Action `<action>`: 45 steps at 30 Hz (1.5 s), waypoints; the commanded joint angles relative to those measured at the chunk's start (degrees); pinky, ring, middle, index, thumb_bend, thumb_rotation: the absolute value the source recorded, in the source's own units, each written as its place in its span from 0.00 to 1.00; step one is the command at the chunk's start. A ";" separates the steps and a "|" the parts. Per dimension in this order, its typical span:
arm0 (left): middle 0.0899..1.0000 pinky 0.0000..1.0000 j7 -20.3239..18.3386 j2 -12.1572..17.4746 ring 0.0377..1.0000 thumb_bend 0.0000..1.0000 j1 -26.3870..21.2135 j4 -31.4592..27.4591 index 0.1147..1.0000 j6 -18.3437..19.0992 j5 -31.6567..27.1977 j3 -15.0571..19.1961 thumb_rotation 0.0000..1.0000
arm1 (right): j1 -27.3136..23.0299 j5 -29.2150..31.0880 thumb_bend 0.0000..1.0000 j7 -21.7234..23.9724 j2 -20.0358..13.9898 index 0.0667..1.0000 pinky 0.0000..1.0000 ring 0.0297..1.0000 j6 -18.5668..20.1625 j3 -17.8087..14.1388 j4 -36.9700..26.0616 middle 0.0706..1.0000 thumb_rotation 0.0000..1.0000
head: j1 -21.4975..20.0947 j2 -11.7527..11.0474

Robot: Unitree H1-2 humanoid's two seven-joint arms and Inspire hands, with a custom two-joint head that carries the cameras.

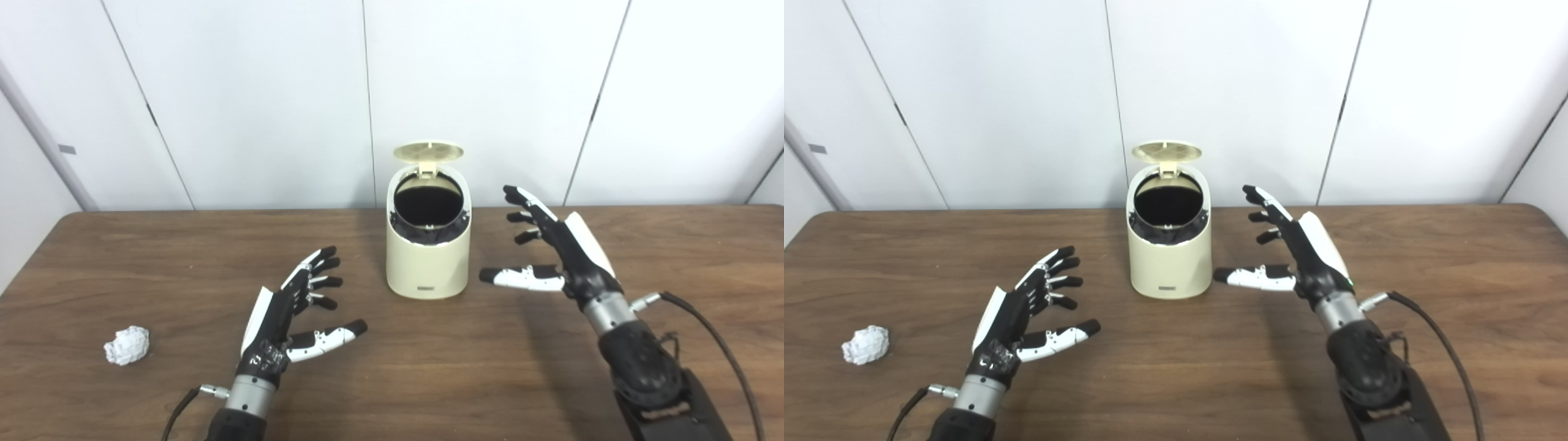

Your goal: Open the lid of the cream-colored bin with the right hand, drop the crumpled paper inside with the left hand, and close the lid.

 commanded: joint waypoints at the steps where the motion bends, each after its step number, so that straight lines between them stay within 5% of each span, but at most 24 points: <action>1: 0.84 0.60 0.25 0.22 0.75 0.77 -1.88 -1.46 0.89 -0.82 0.17 0.04 0.15 | 0.61 1.34 0.85 1.31 -0.12 0.96 0.68 0.82 -0.63 -0.21 -2.89 0.92 0.39 | 0.06 0.01; 5: 0.84 0.60 0.19 0.27 0.75 0.77 -1.80 -1.54 0.89 -0.75 0.15 0.04 0.16 | 2.85 3.34 0.88 3.17 -0.42 1.00 0.74 0.86 -1.53 -0.54 -3.73 0.96 0.37 | 0.96 0.13; 9: 0.84 0.60 0.43 -0.25 0.75 0.77 -1.89 -1.58 0.89 -0.89 0.56 -0.32 0.15 | 4.11 3.88 0.90 3.85 -0.68 1.00 0.74 0.88 -2.97 -0.93 -3.60 0.97 0.38 | 6.45 0.13; 14: 0.84 0.60 1.41 -2.13 0.75 0.77 -2.15 -1.28 0.89 -0.64 2.23 -1.45 0.15 | 5.00 5.80 0.87 5.05 -1.68 1.00 0.76 0.90 -3.62 -1.85 -3.47 0.98 0.27 | 12.90 0.08; 22: 0.84 0.61 2.08 -3.86 0.76 0.79 -2.70 -0.93 0.89 -0.39 5.10 -2.38 0.18 | 5.26 4.79 0.84 5.77 -2.15 1.00 0.78 0.90 2.35 -3.45 -6.59 0.97 0.14 | 22.31 -0.24; 27: 0.84 0.60 2.95 -2.59 0.76 0.80 -0.94 -6.28 0.88 2.52 13.36 -2.99 0.16 | 5.38 6.21 0.82 7.21 -2.03 1.00 0.83 0.91 5.81 -4.01 -9.37 0.99 0.10 | 24.40 -0.42; 36: 0.79 0.62 -4.11 7.20 0.75 0.73 1.61 -21.70 0.75 14.44 28.98 -1.07 0.16 | 5.66 4.69 0.79 7.71 -2.79 1.00 0.78 0.90 6.41 -3.65 -10.69 0.99 0.10 | 25.79 -0.36; 39: 0.77 0.59 -7.02 11.08 0.72 0.76 1.69 -25.16 0.74 17.33 29.65 1.48 0.09 | 5.53 2.65 0.82 7.65 -3.31 1.00 0.78 0.90 6.96 -3.15 -11.06 0.97 0.21 | 26.17 -0.33; 45: 0.73 0.51 -12.58 19.64 0.64 0.77 1.02 -27.39 0.72 20.12 31.84 5.42 0.02 | 5.51 2.29 0.83 7.71 -3.13 1.00 0.78 0.89 6.86 -3.09 -11.04 0.95 0.21 | 26.52 -0.40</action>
